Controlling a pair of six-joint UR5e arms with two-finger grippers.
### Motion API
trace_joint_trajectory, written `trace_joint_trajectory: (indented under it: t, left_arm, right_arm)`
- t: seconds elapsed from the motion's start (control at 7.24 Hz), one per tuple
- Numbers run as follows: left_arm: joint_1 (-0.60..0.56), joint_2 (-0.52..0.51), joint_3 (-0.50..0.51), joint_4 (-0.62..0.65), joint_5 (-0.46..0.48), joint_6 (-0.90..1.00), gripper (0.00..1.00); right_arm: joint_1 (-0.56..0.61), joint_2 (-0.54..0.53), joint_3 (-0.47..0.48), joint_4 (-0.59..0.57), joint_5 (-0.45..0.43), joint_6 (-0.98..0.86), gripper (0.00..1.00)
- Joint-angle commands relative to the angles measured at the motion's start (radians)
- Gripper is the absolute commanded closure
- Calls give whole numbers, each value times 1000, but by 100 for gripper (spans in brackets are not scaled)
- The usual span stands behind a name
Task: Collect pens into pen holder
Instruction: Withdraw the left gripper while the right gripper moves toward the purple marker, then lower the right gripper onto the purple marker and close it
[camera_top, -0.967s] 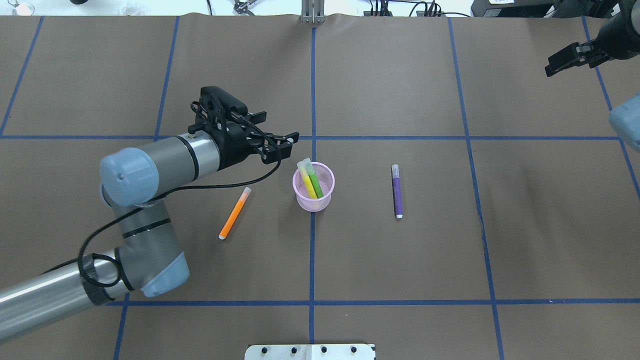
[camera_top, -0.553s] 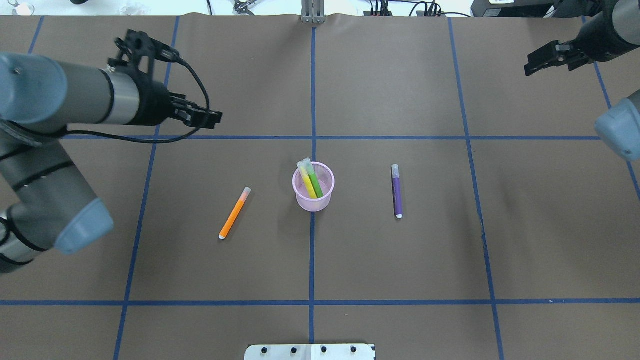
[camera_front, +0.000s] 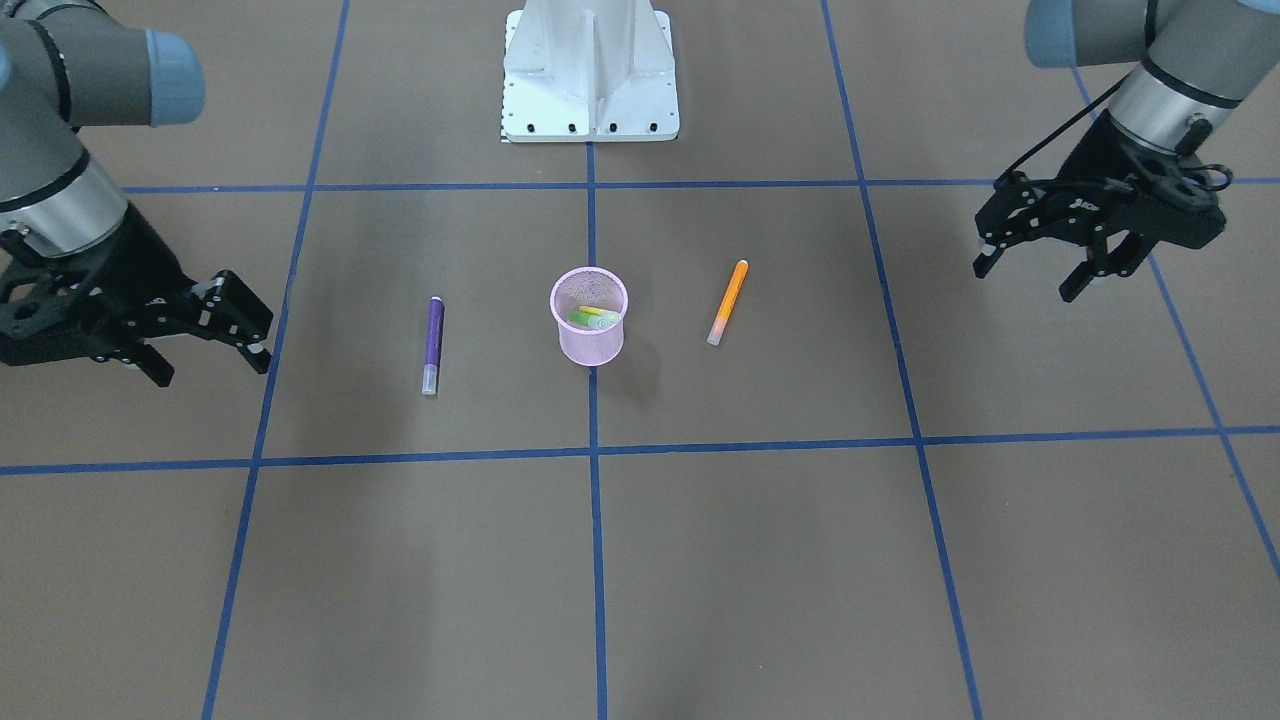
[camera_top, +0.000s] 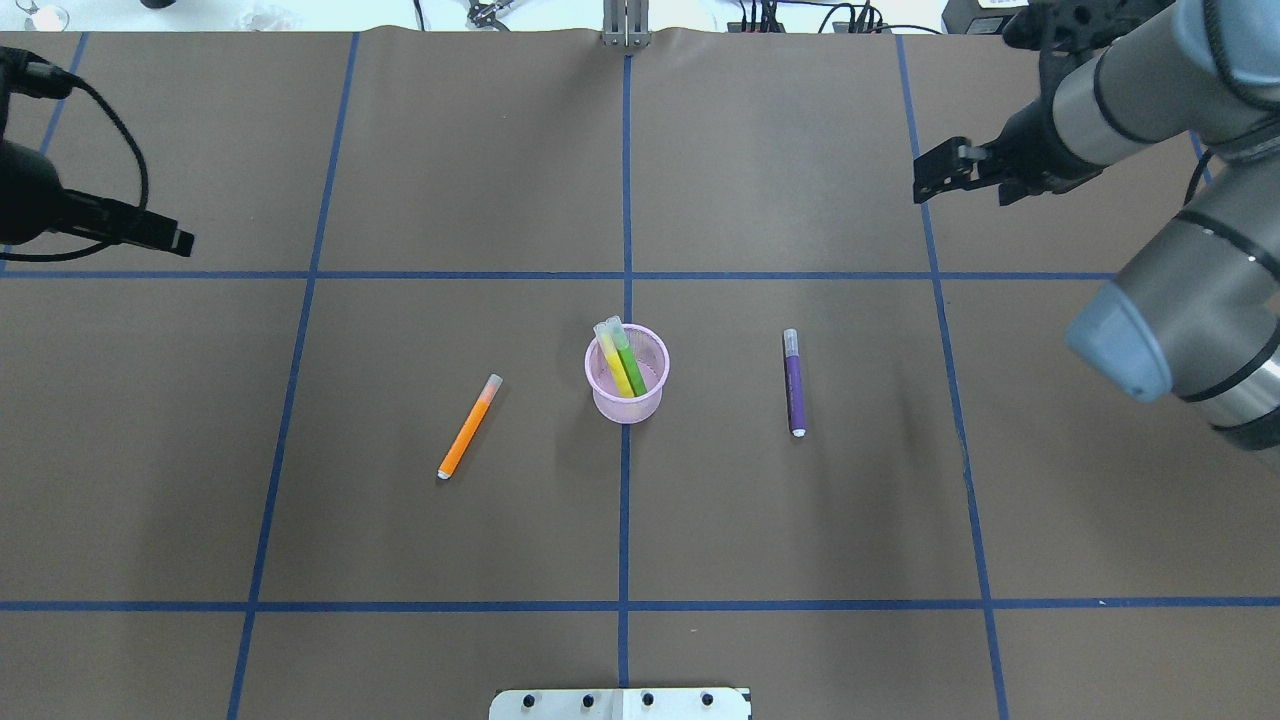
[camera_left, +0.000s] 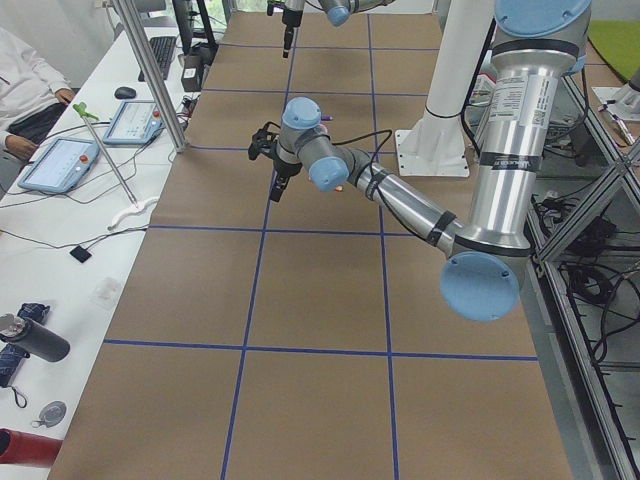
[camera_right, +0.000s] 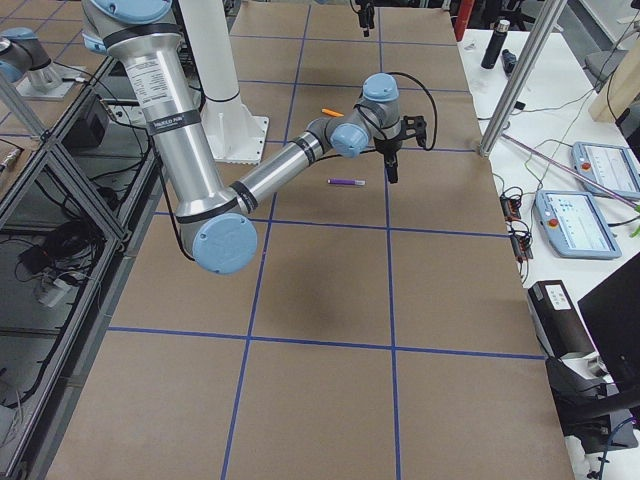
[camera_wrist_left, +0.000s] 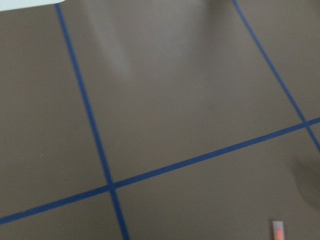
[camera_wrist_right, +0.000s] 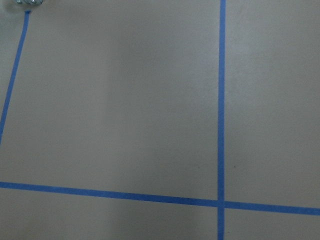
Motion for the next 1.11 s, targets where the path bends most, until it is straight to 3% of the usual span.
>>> trace_joint_trajectory:
  t: [0.0,0.41,0.69,0.83,0.97]
  left_arm:
    - [-111,62,2,150,-11,291,0]
    - [-161,102,3,182,-14,354,0]
    - [-161,127,-3,180,-14,354,0]
    - [-161,130,-3,180,-14,352,0]
    - [-161,130,-3,180,-14,352,0]
  right_arm:
    - [-176,20,13,1,-170,152,0]
    - [-367,28,-8,1,-375,333,4]
    - [-427,15,-31,1,-478,338,4]
    - [-462,23,-54,2,-526,355,8]
    - [-487,27,-70,2,-543,399,19]
